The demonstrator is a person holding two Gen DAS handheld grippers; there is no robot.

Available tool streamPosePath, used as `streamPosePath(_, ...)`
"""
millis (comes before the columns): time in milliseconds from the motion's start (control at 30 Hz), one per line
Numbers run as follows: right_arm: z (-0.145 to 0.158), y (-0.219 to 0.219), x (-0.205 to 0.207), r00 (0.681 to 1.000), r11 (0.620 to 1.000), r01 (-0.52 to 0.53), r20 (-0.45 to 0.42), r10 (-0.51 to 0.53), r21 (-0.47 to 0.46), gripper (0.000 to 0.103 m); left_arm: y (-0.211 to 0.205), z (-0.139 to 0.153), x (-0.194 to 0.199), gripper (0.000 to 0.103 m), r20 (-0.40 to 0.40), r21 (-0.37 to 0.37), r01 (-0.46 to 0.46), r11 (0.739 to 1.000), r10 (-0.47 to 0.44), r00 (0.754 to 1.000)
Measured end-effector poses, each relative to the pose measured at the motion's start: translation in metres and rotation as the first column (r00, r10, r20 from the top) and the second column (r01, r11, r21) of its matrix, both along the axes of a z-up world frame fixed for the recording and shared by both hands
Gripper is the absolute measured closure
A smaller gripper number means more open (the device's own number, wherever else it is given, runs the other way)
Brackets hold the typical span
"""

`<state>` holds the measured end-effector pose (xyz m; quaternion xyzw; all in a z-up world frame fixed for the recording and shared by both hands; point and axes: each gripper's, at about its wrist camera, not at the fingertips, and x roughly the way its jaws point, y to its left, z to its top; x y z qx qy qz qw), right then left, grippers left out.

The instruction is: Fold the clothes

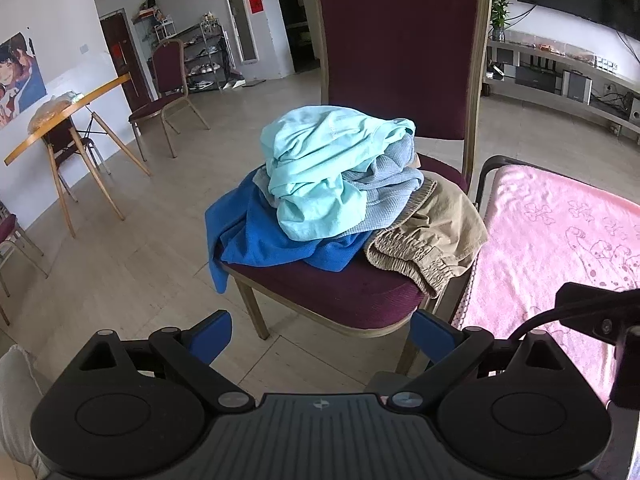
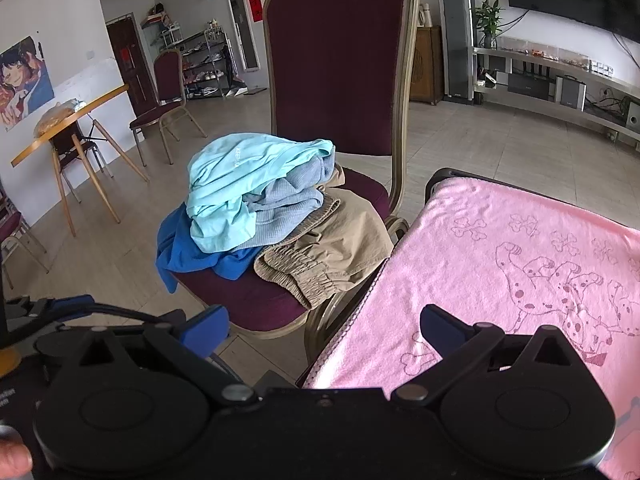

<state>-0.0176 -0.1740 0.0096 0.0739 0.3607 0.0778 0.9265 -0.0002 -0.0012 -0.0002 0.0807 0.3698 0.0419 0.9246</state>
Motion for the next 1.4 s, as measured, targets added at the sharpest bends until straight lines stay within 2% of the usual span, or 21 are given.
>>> streamPosePath(300,-0.0007,0.0024,-0.0021,1.000,1.000,-0.002,0.000,0.002,-0.010,0.000,-0.0076,-0.0012,-0.0013,0.005,0.008,0.018,-0.007,1.000,0.007,1.000)
streamPosePath(500,-0.0025,0.0049,-0.0003,1.000,1.000,-0.006,0.000,0.006,-0.011,0.000,-0.0007,0.0002,-0.0041,0.005,0.002,-0.004,-0.004,1.000,0.004,1.000)
streamPosePath(1400,-0.0020,0.0030,-0.0025,1.000,1.000,-0.016,-0.008,0.016,-0.004,0.000,0.0013,0.0004,-0.0007,0.005,-0.005,-0.011,-0.013,1.000,0.013,1.000)
